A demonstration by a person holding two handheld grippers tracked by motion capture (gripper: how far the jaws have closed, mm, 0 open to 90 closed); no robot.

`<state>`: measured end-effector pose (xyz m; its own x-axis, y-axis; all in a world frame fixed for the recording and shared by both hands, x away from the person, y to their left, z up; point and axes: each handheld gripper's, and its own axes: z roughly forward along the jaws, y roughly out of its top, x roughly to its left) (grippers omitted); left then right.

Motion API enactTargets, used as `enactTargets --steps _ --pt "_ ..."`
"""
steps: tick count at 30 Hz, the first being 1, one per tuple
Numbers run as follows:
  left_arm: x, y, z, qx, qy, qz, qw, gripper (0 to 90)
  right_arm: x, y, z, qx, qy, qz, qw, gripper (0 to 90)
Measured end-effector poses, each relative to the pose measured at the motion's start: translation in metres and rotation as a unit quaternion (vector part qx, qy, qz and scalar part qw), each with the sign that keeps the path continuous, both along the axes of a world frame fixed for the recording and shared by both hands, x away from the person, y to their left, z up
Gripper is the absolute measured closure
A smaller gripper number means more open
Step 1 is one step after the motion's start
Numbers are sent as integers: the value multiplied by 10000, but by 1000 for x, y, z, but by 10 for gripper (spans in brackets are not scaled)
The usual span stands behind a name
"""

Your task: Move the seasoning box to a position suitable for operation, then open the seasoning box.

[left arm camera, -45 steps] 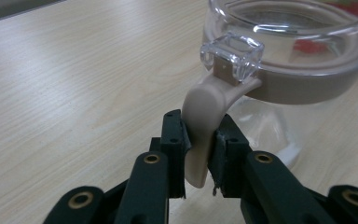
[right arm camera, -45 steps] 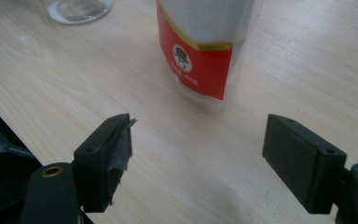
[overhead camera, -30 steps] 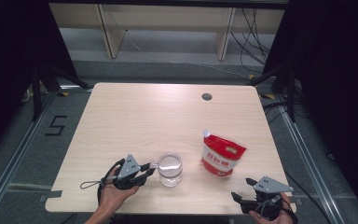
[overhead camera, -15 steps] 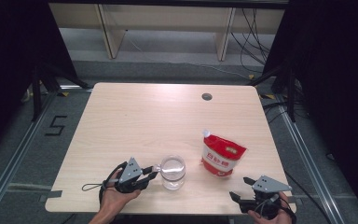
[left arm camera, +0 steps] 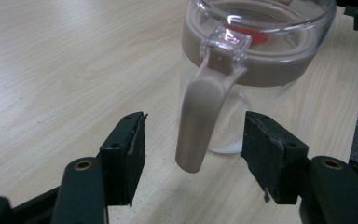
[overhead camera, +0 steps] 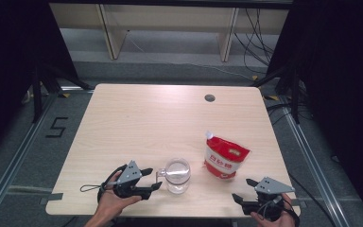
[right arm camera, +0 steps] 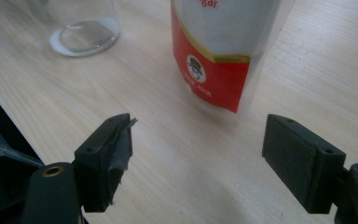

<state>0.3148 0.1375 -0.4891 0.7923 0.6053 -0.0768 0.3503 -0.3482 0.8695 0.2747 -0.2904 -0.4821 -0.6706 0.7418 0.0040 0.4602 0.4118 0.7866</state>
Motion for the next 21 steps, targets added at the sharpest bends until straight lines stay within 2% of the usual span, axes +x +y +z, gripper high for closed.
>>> enactTargets --steps 3,4,5,6,7,8,9,10,13,14,15,16,17,18,20,21 --pt "-4 3 6 27 6 -19 10000 377 0 0 -1 57 101 29 9999 252" --pt "-4 5 9 99 -90 -108 9999 377 0 1 -1 25 57 -13 10000 252" --pt "-5 7 11 130 -97 -87 9998 377 1 1 -1 6 58 -14 10000 252" --pt "-7 7 12 48 -17 -32 10000 377 0 2 0 -5 35 -82 10000 252" --pt "-7 8 13 57 -37 -44 10000 377 1 1 -1 -37 -45 -12 10000 252" --pt "-8 8 15 37 -48 -44 10000 379 2 1 -1 -1 22 39 10000 252" --pt "-9 8 16 -17 24 -6 10000 382 1 1 0 -28 -9 -10 10000 252" --pt "-9 8 17 -28 15 -13 10000 386 -1 3 0 19 122 -64 9999 252" --pt "-9 8 19 -17 -21 -10 10000 400 -2 3 0 58 197 -106 9997 253" --pt "-9 7 19 -38 -38 24 10000 400 1 1 -1 21 32 61 10000 260" --pt "-9 7 20 -25 -36 30 10000 403 1 1 0 -18 -22 30 10000 267" --pt "-10 6 22 -49 -33 66 10000 415 1 0 -1 -13 -3 36 10000 267" --pt "-10 6 23 -76 -42 50 9999 424 -1 2 0 63 123 -48 9999 267" --pt "-10 6 23 -76 -42 50 9999 440 -1 2 0 63 123 -48 9999 267" --pt "-12 5 26 -112 -84 25 9999 458 0 1 1 14 -36 70 10000 275" --pt "-12 5 26 -112 -84 25 9999 473 0 1 1 14 -36 70 10000 275"
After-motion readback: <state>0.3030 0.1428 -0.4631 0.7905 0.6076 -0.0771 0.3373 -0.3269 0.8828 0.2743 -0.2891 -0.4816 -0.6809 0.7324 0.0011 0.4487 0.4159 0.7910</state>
